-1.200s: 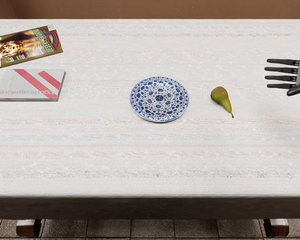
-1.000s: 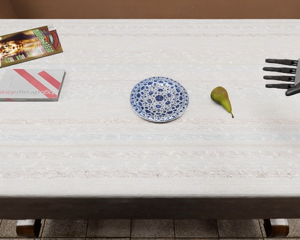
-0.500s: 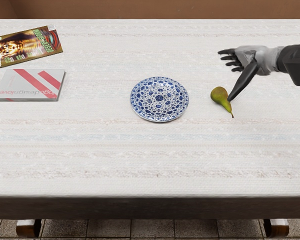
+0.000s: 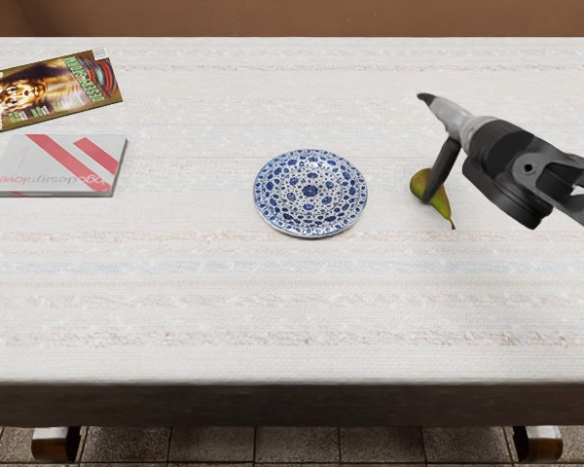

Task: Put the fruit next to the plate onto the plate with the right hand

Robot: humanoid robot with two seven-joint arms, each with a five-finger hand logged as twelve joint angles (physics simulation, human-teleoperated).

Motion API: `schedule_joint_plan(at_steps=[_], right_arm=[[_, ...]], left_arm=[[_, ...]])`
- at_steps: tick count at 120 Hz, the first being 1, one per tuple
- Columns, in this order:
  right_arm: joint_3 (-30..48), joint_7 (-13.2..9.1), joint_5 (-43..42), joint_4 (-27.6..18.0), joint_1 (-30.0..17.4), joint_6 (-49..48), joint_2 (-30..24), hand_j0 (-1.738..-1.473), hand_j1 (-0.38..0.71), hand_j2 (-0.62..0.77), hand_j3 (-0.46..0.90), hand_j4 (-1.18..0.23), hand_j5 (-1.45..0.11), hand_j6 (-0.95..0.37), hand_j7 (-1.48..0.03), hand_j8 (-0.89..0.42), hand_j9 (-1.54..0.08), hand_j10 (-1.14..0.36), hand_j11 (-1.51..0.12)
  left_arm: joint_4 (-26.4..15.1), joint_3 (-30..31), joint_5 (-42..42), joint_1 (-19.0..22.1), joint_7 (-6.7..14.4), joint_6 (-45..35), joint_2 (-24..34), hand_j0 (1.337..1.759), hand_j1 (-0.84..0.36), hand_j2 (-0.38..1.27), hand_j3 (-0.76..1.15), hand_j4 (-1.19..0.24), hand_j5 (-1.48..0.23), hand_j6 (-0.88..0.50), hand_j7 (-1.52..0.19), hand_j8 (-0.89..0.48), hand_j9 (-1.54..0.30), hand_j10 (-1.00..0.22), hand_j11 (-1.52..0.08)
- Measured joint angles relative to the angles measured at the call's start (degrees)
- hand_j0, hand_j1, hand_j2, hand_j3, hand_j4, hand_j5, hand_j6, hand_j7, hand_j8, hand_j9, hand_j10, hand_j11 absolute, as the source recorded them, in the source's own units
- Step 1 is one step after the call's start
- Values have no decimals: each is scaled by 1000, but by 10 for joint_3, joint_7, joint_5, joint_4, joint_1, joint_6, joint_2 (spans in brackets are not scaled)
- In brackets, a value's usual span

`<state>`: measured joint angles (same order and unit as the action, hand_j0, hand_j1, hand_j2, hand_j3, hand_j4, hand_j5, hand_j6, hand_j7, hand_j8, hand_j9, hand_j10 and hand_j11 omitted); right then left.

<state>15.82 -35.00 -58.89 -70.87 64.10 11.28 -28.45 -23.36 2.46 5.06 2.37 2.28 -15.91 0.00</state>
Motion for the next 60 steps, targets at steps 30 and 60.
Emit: schedule_joint_plan(at_steps=[30,60], right_arm=[[-26,0,-21,33,-17,53,24,-1658,-349,2,0,-3,0,-4,0,-3,0,-2,0],[-34,0,-30,67,-30,95,52,-1658,-349,2,0,-2,0,-4,0,-3,0,-2,0]], left_arm=[[0,0,0,0,0,0,0,1658,347,0,0,-2,-2,-2,-2,-2,-2,-2,-2],[0,0,0,0,0,0,0,1658,347,0,0,-2,-2,-2,-2,-2,-2,-2,-2]])
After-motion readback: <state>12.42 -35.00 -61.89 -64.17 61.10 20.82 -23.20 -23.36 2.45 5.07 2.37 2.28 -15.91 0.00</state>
